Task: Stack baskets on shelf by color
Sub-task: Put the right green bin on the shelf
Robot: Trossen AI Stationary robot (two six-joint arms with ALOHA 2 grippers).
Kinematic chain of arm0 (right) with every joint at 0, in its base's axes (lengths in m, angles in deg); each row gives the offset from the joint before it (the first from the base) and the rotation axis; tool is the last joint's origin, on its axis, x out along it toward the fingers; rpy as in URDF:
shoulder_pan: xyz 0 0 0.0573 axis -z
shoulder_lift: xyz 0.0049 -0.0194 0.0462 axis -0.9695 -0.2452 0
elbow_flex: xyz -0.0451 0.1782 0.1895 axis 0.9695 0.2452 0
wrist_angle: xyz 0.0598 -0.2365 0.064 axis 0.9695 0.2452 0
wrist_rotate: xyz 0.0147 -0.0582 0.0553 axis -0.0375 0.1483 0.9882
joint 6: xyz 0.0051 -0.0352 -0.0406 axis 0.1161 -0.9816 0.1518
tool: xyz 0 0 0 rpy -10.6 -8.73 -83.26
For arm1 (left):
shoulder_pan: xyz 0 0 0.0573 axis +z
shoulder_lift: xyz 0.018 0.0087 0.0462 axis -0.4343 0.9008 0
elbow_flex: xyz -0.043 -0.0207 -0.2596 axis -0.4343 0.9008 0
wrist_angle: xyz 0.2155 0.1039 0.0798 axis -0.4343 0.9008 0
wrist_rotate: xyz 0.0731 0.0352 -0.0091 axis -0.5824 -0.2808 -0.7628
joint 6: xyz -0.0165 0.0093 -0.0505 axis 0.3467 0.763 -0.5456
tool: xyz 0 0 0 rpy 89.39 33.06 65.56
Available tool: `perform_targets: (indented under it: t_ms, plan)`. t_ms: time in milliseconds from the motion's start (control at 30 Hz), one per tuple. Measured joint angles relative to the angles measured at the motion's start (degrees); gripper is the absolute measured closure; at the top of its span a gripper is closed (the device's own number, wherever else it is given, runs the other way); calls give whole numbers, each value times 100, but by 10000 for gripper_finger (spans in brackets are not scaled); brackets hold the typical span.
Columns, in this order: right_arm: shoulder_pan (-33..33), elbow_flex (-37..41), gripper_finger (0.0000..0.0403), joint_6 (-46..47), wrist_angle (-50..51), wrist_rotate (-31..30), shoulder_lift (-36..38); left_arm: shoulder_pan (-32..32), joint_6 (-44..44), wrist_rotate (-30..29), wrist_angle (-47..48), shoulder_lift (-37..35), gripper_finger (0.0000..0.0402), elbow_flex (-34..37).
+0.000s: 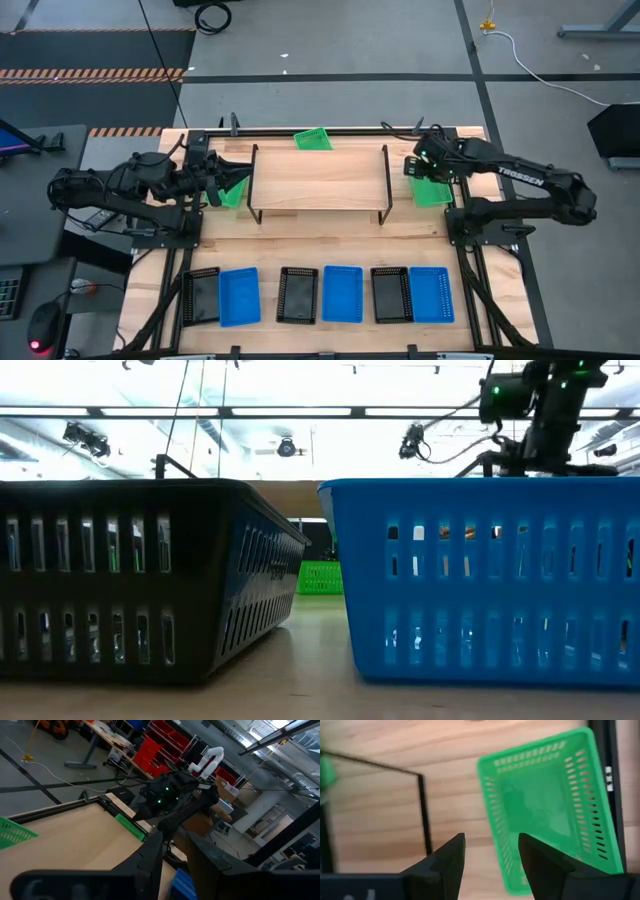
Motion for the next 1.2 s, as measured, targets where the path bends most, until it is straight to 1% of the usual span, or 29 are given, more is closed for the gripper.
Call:
perform_targets:
  t_ms: [67,133,267,600,700,800,867,933,1033,1067,1200]
  plan:
    - [225,212,215,28,-142,213,-46,0,0,-2,28,0,311,0]
    - [427,491,215,115,-525,525,-83,0,-9,0,47,2,312,0]
    - [604,896,214,58,-1246,1031,-152,0,-92,3,60,0,310,0]
    - [583,1239,214,-518,-1263,1074,-522,0,-195,46,74,0,313,0]
    - [565,1302,219,-837,-1308,1066,-622,0,-259,48,74,0,313,0]
    - [567,1307,242,-1110,-1375,971,-632,0,-348,48,76,1,315,0]
    - [593,1307,269,-1228,-1383,902,-628,2,-348,48,76,0,317,0]
    - [636,1307,308,-1393,-1394,871,-624,1,-350,48,76,0,317,0]
    - [699,1307,377,-1697,-1394,866,-621,0,-350,48,76,0,317,0]
    - [725,1305,385,-1800,-1393,886,-617,0,-350,48,76,0,317,0]
    - [879,1250,382,-1994,-1336,941,-589,2,-421,48,76,0,319,0]
